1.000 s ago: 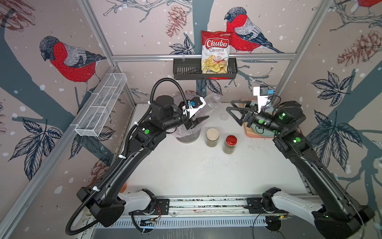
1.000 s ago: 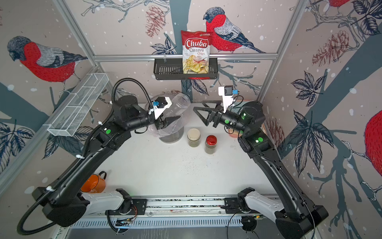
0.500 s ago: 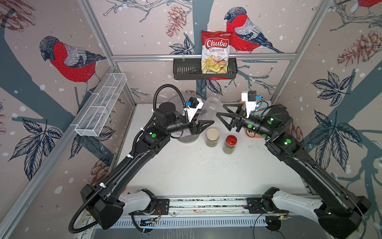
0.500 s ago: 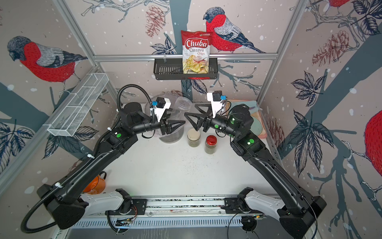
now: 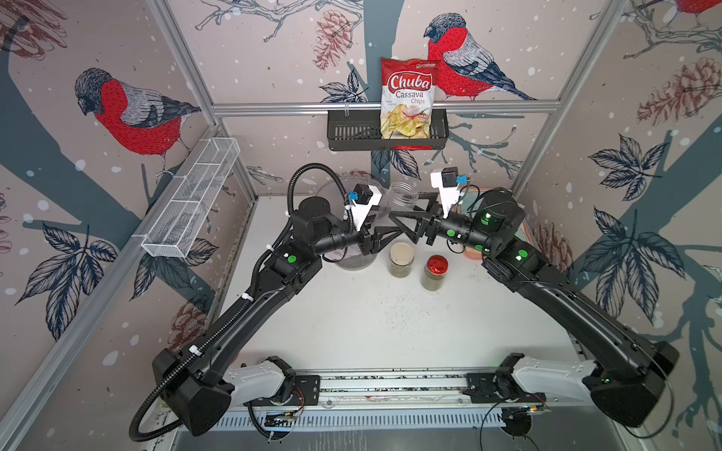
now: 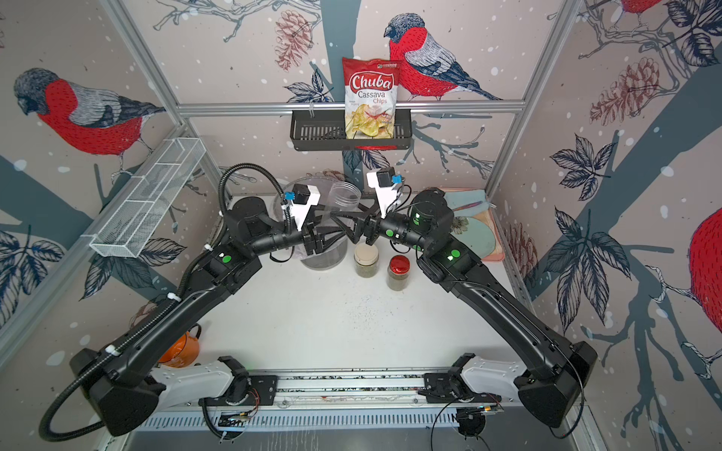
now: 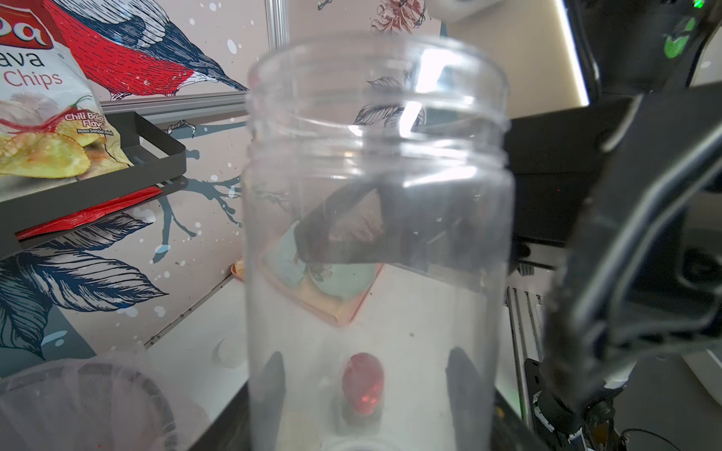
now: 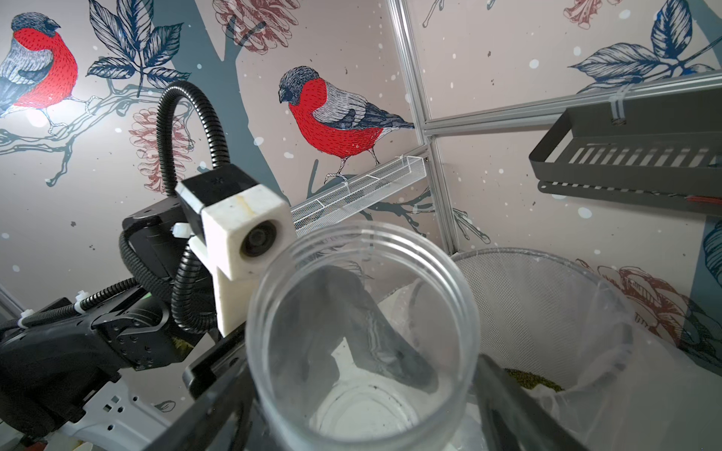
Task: Empty moldy mung beans from jars
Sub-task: Place the jar at the center of the board.
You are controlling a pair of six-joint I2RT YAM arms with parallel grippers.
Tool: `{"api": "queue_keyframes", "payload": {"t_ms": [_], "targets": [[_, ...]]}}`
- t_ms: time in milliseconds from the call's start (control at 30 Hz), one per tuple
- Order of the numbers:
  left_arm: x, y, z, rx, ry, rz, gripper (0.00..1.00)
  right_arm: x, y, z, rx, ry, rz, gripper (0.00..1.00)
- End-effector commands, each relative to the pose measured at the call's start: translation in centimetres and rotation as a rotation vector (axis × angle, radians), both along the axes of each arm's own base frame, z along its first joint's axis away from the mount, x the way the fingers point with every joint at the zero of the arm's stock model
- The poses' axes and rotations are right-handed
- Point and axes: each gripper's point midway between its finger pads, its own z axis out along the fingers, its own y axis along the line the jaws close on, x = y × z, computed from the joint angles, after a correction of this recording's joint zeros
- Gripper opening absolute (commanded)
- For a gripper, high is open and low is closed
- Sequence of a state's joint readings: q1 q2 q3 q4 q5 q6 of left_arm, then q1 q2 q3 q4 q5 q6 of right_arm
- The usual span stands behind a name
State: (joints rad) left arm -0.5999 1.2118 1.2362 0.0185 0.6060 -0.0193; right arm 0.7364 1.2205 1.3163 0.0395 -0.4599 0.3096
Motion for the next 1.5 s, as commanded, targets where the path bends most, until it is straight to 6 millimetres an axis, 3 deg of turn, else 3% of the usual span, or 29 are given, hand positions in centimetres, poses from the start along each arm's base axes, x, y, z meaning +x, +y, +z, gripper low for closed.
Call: {"api": "queue_keyframes", "payload": {"t_ms": [0,200,367,433,533,567,600,633,800,1100,1300,1467], "targets": [[-0.4,-0.2,1.6,-0.058,-0.037,-0.027,0.00,-0.2,0.5,0.9,0.014,-0.034,0.014,0.80],[-0.5,-0.2,1.4,-0.070,-0.031,-0.029,0.00,-0.2,0.9,1.1,0.012,-0.044,0.018,0.69],[-0.5,-0.1,1.3,-0.077,-0.027,-0.025,0.00,0.2,1.5,0.4,-0.007,-0.027,0.026,0.47],[-0.5,0.0,1.3,-0.082,-0.023,-0.017,0.00,0.3,1.6,0.3,-0.007,-0.024,0.024,0.43],[-0.1,0.2,1.4,-0.084,-0.020,0.006,0.11,0.3,1.7,0.2,-0.009,-0.024,0.025,0.39],[0.0,0.3,1.4,-0.085,-0.019,0.017,0.17,0.3,1.6,0.3,-0.008,-0.025,0.022,0.38],[0.1,0.3,1.4,-0.086,-0.021,0.022,0.47,0.3,1.6,0.3,-0.008,-0.025,0.020,0.38],[0.1,0.3,1.3,-0.088,-0.021,0.023,0.98,0.3,1.5,0.4,-0.008,-0.027,0.016,0.37],[0.1,0.6,1.6,-0.090,-0.033,0.038,0.99,0.5,0.9,1.1,-0.002,-0.039,-0.021,0.37],[1.5,2.9,2.2,-0.061,-0.070,0.212,0.99,3.5,-1.7,2.3,-0.029,-0.073,-0.188,0.37],[2.5,5.8,3.3,-0.116,-0.035,0.393,0.99,8.6,-5.7,2.4,-0.055,-0.065,-0.413,0.38],[3.2,8.1,3.7,-0.121,-0.004,0.528,0.99,13.9,-9.4,1.4,-0.141,-0.064,-0.710,0.38]]}}
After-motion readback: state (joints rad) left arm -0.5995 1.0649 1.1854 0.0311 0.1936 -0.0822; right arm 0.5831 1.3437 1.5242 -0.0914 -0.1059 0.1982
